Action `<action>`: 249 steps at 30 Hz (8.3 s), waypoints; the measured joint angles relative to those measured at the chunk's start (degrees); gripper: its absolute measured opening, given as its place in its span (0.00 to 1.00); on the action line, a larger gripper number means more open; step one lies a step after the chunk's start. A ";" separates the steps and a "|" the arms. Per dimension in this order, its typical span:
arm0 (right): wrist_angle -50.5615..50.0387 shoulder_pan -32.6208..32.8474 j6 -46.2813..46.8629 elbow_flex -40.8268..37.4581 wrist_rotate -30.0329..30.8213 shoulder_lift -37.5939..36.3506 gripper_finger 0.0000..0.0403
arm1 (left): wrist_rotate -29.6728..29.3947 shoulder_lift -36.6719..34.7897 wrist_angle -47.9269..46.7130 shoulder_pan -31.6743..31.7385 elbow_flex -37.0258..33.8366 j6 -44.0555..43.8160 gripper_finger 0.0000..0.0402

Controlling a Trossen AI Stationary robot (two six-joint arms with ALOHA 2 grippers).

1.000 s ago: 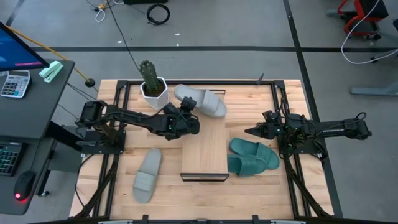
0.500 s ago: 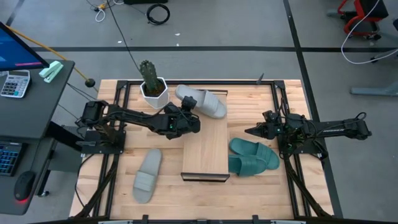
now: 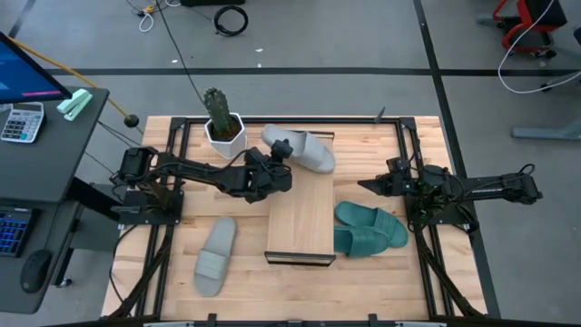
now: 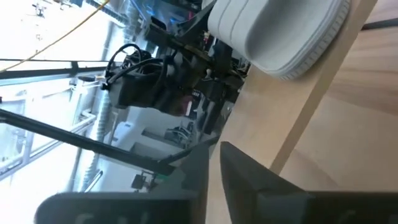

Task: Pick and place slides into the shelf
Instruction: Put the right gray slipper onto the shelf

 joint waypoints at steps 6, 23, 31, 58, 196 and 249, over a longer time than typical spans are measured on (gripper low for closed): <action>-0.02 0.00 -1.40 0.00 0.03 0.00 0.25 | 3.80 -0.02 0.34 0.00 0.00 0.01 0.48; -0.05 -0.02 -1.44 0.00 0.01 0.00 0.34 | 7.78 -0.48 0.28 -0.10 0.04 2.94 0.58; -0.09 -0.02 -1.43 0.00 -0.03 0.00 0.34 | 8.69 -0.50 0.23 0.07 0.09 5.19 0.61; -0.11 0.00 -0.90 0.00 -1.54 0.00 0.34 | 20.63 -0.83 -4.31 0.04 0.07 28.83 0.65; -8.85 -9.77 -13.42 14.10 -5.87 23.90 0.35 | 44.30 -11.13 -10.33 -6.62 0.02 27.49 0.55; -7.87 -10.54 -14.48 14.25 -4.05 27.72 0.35 | 42.94 -11.13 -30.05 2.01 0.02 32.36 0.27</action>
